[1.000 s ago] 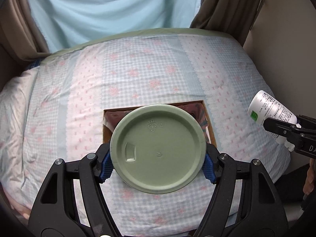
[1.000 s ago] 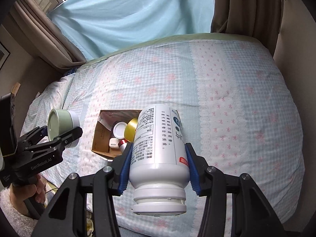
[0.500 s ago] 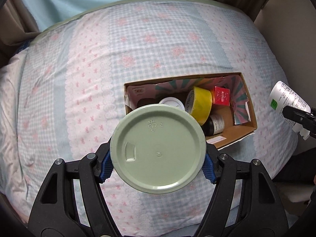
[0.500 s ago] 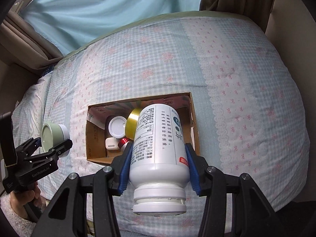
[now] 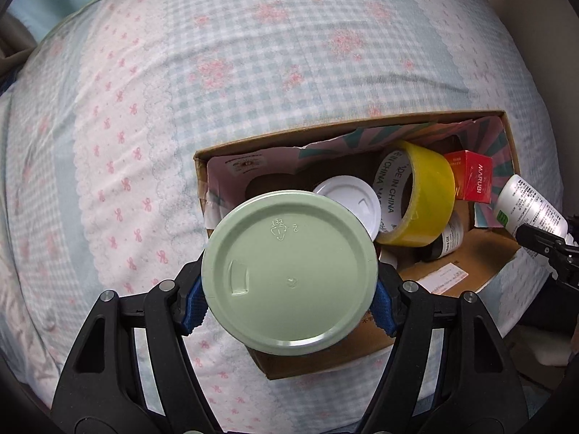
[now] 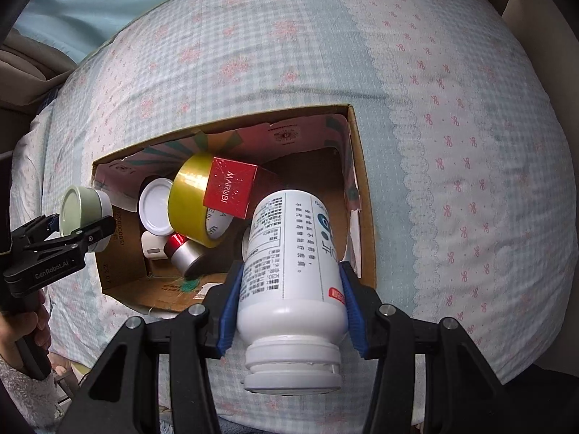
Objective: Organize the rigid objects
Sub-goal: 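Lower the green tin and pill bottle into the box and open both tools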
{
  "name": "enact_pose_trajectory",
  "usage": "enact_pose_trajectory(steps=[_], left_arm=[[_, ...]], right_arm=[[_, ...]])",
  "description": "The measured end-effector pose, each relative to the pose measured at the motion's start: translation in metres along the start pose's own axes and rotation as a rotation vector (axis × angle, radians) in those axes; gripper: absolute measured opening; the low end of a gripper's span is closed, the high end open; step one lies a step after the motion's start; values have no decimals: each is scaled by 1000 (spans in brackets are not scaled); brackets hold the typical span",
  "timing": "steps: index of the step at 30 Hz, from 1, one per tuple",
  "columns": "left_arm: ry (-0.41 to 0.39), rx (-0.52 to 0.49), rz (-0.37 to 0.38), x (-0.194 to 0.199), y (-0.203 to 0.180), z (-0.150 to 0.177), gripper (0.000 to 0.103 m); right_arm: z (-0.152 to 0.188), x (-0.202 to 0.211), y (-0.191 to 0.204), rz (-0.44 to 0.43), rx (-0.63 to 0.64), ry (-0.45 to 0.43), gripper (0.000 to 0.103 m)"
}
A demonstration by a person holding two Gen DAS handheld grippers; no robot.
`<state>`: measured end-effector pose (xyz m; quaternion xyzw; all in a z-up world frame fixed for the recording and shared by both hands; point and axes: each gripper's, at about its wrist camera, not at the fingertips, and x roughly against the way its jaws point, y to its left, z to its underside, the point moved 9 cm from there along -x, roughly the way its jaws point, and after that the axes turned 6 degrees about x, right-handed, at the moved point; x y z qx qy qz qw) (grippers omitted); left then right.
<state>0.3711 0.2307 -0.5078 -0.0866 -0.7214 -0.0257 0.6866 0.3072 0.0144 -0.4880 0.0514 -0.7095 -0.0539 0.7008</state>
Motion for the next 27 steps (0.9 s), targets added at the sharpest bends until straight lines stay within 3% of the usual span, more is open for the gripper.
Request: enact_pose_trajectory(steps=[6,11,13,14,16,18,27], left_arm=[[42,-86,-29,-20,-9,-10,68],[54,-8,19,-20,-6,-10,72],[55,16,78,-15,-10,-9,103],[45,20,103,-10,-13,-8,103],[28,-8,68,-3,-16,-7,103],[19,-25,42,1,-16,-4,103],[-37,53,73,35,-7,14,103]], right_arm=[[-9,-24,4,29,23,48,46],[-12,-34,1,32,15,72,46],[-13,-34,1,34,17,65,46],[-14,-33,3,19,15,54,50],[-16,-28,5,-18,1,29,68],[-16,-22,5,-12,6,12,102],[-1,1,5,-24,-6,-30,103]])
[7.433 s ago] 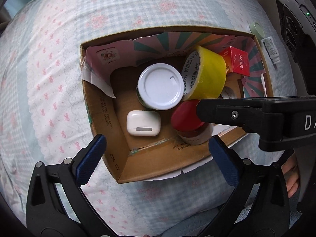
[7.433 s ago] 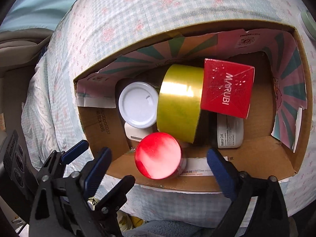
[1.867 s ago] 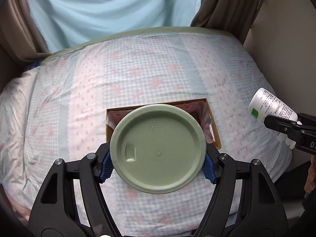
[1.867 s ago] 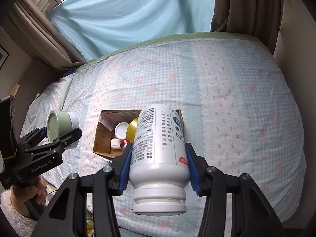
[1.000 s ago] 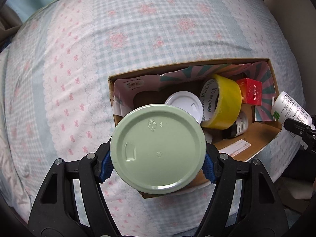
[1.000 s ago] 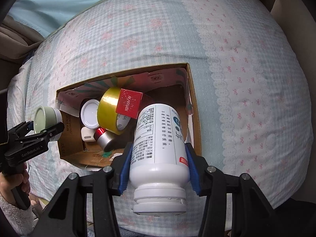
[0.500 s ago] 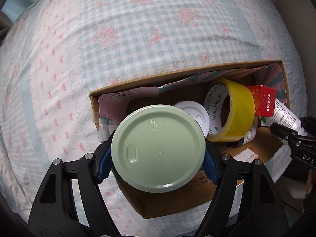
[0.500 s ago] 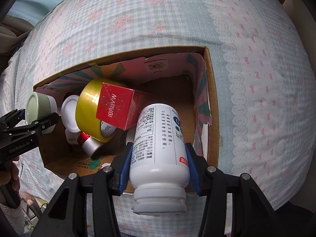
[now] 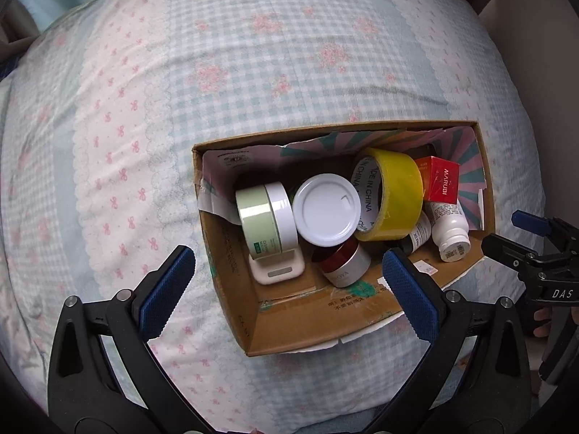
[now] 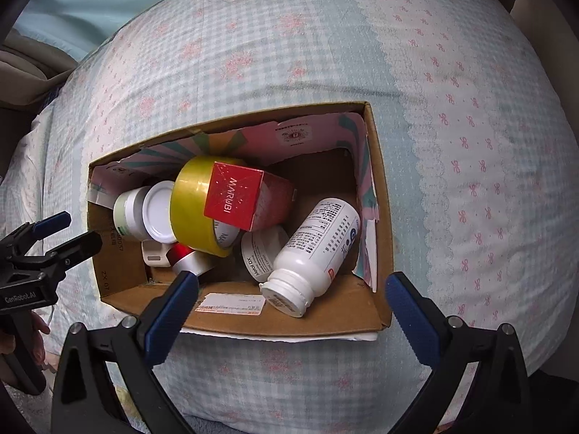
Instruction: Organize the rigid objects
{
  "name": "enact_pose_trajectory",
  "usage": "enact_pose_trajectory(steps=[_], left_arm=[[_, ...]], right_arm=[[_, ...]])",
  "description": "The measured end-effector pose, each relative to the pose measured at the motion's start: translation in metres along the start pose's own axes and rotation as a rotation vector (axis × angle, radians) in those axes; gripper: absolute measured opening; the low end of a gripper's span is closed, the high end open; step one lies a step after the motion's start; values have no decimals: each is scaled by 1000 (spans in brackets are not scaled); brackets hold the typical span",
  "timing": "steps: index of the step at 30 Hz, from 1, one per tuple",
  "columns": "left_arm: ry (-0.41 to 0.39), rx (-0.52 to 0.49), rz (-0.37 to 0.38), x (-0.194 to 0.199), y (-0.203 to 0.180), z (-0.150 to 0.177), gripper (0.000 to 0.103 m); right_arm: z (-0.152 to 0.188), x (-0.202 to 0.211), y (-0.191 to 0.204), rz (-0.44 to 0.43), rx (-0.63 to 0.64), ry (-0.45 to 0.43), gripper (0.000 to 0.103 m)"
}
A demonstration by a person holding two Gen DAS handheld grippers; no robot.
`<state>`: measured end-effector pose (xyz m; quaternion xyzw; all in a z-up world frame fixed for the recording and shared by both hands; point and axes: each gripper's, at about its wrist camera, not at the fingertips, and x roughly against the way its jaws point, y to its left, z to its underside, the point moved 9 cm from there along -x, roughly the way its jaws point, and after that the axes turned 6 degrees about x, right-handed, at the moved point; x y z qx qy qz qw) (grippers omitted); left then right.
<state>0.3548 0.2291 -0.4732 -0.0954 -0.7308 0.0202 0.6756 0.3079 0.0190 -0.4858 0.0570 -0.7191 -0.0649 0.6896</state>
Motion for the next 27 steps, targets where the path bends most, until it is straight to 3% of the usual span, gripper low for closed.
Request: enact_pose_trajectory(steps=[7,11,18,21,27], left_arm=[[-72,21,13,45,-7,17,103],[-127,75,62,81,-13,30,103],[-266,133,43,151,-26,53,103],[-352,160,60,192,-40,61,103],[-600,175,4,290,-82,81,103]], right_arm=[[14,38,8,-6,3,-72,103],[25,64,17,-8,25,-112,103],[35,121,29,-6,104,-188,103],[35,160,29,-29,115,-246,103],[42,265,15,12,162,-436,103]])
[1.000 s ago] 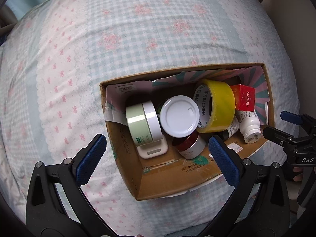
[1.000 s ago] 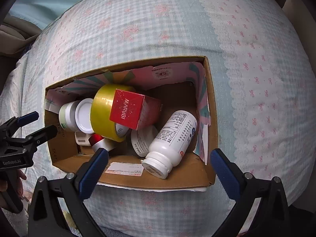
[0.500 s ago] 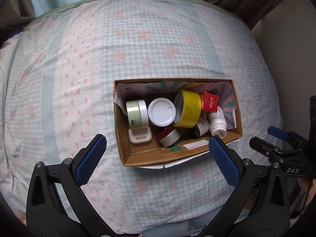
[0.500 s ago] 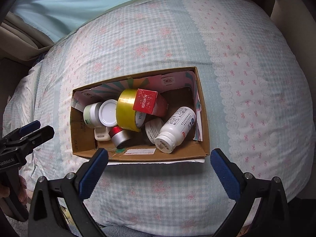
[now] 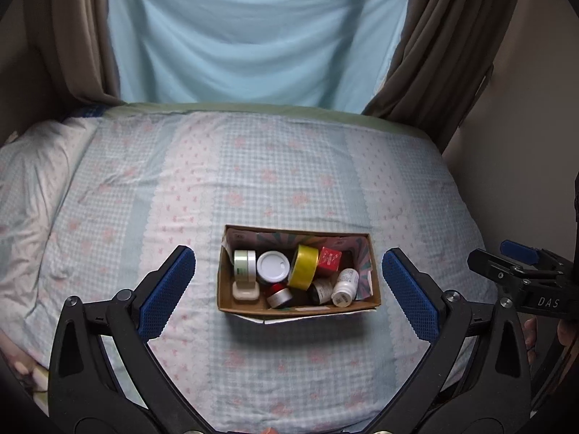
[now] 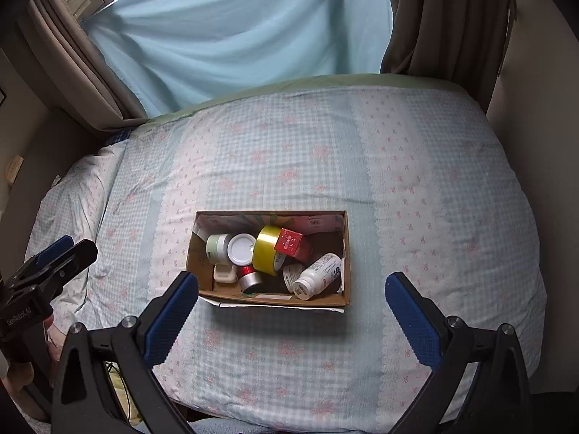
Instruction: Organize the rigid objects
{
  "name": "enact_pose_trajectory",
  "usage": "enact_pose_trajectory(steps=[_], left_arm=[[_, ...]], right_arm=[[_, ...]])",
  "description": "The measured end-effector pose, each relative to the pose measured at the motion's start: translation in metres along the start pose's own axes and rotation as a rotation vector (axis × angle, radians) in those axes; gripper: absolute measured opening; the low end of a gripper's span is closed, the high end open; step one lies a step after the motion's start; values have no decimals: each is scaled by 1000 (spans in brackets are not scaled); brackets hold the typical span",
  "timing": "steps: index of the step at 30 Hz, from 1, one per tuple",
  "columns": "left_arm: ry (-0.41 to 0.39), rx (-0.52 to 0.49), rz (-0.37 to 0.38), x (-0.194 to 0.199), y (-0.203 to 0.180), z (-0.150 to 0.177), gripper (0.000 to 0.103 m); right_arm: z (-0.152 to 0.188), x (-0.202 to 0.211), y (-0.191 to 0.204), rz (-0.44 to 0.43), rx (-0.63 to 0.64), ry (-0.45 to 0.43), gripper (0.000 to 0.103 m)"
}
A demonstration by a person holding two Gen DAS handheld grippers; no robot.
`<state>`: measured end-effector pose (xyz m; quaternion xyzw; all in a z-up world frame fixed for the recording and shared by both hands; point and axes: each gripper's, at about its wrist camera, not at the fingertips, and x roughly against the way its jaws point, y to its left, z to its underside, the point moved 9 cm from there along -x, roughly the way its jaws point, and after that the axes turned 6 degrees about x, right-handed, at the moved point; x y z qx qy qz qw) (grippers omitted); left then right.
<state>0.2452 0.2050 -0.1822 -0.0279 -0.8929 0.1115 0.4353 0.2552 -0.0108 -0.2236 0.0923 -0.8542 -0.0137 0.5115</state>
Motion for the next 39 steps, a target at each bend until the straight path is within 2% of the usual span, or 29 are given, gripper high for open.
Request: enact_pose_trajectory(steps=[6,9,13,15,18,21,29,39], left_arm=[[-241,-44,-23,93,-53,-12,103],[-321,-57,-26,126,-73,-10,103],[-402,-86,-46,153,-90,-1,103],[-422,-94,-46,159,-97,6,103],[-422,-97,-52,162,-105,16,103],[-420,-102,-41,164,-112,24,103],[-432,-105,-50,168,-114,28,103],[-427,-104,-54,164,-109,27,103]], right_arm=[[-22,104,-13,87,79,-245,103],[-19,142,-21,112,85,-324,103],[-5,172,-34,138,70,-398,103],[3,179,-39,169,73,-415,103],[13,186,-44,149,51,-433,103],[18,193,-50,177,51,-455,103],[21,200,-54,211,72,-492,103],[21,201,-54,202,63,-504,103]])
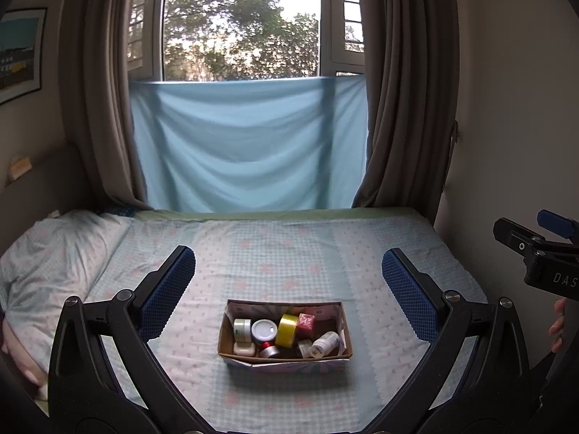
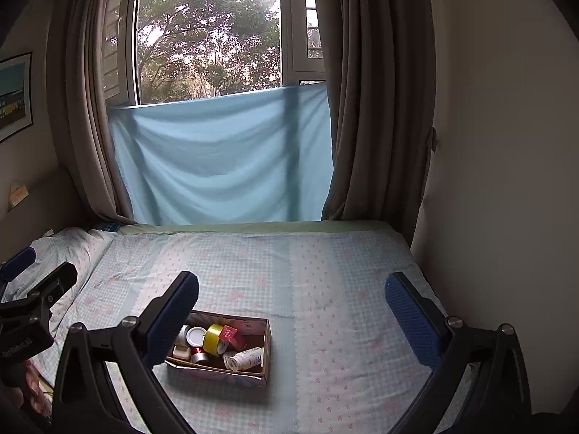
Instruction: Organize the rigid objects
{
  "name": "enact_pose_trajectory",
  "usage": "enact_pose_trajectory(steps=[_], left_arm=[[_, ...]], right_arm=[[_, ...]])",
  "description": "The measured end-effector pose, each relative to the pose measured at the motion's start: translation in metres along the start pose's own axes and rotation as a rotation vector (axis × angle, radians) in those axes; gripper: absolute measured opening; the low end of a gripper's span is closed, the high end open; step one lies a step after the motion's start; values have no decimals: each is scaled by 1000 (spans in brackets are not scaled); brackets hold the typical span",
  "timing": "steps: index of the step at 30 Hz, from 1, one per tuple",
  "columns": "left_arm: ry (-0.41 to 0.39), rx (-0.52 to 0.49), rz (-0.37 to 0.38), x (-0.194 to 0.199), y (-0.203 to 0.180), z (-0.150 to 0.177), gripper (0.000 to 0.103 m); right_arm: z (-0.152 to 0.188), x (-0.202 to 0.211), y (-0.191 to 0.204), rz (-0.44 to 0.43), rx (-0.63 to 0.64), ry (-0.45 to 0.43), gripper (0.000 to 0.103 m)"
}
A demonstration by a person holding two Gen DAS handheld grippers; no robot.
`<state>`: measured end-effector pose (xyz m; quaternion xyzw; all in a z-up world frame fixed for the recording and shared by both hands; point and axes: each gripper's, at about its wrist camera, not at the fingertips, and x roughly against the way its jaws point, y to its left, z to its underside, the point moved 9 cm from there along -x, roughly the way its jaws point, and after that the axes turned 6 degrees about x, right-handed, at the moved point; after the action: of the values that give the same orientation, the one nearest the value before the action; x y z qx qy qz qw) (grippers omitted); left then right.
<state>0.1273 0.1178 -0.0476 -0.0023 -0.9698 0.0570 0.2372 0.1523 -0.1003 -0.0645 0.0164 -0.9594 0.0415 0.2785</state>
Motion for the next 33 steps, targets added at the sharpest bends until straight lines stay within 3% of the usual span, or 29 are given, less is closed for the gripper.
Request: enact_pose_trajectory(steps=[33], left_arm=[[-16,-10,0,-6,2,-8,103]], right_arm=[[-4,-9,8,-2,3,2,103]])
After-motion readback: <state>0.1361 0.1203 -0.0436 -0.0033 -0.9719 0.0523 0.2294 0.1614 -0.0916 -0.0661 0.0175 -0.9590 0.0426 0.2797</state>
